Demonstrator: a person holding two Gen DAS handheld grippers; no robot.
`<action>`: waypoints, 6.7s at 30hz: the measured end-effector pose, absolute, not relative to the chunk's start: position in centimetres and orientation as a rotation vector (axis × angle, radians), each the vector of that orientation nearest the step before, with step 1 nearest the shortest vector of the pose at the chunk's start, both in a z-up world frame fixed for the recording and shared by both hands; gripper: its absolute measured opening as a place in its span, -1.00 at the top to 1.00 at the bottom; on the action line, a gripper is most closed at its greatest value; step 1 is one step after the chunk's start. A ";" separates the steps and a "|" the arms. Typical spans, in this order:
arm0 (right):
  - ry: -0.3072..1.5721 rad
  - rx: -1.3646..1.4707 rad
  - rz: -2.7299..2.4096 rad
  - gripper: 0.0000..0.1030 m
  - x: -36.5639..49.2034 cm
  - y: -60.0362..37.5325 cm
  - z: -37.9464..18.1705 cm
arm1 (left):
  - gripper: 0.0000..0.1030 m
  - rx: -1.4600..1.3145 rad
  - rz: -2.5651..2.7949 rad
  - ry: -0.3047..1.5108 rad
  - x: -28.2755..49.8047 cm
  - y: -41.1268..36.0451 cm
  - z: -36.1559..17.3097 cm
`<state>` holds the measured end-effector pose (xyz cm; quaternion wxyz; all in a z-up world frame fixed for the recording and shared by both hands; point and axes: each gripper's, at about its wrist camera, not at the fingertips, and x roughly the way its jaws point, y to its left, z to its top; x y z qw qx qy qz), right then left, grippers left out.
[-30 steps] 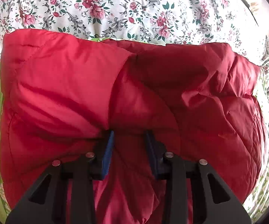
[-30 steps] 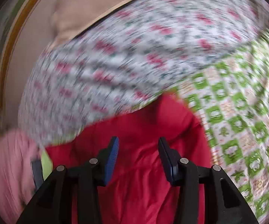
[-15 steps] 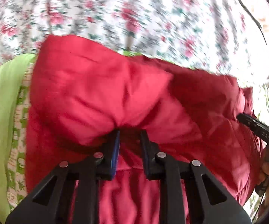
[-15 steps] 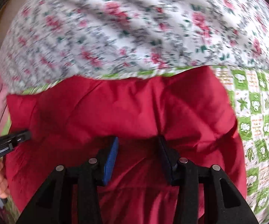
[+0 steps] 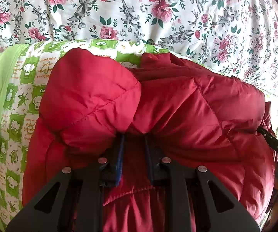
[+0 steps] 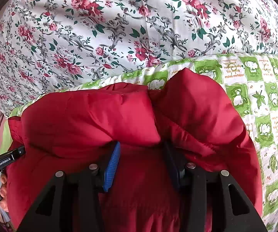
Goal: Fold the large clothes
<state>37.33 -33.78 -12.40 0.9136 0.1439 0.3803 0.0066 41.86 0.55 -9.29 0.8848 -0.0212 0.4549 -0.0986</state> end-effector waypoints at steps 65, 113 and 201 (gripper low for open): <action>1.002 0.735 0.344 -0.59 26.5 -43.1 -15.4 | -1.00 -0.543 -0.642 1.119 33.0 10.9 -14.4; 0.990 0.652 0.296 -0.22 10.5 -34.8 -14.9 | -0.58 -0.315 -0.407 1.010 12.1 14.9 -11.1; 0.737 0.229 0.204 -0.34 6.0 -24.4 -5.8 | -0.85 0.014 -0.333 0.826 7.4 6.9 -6.0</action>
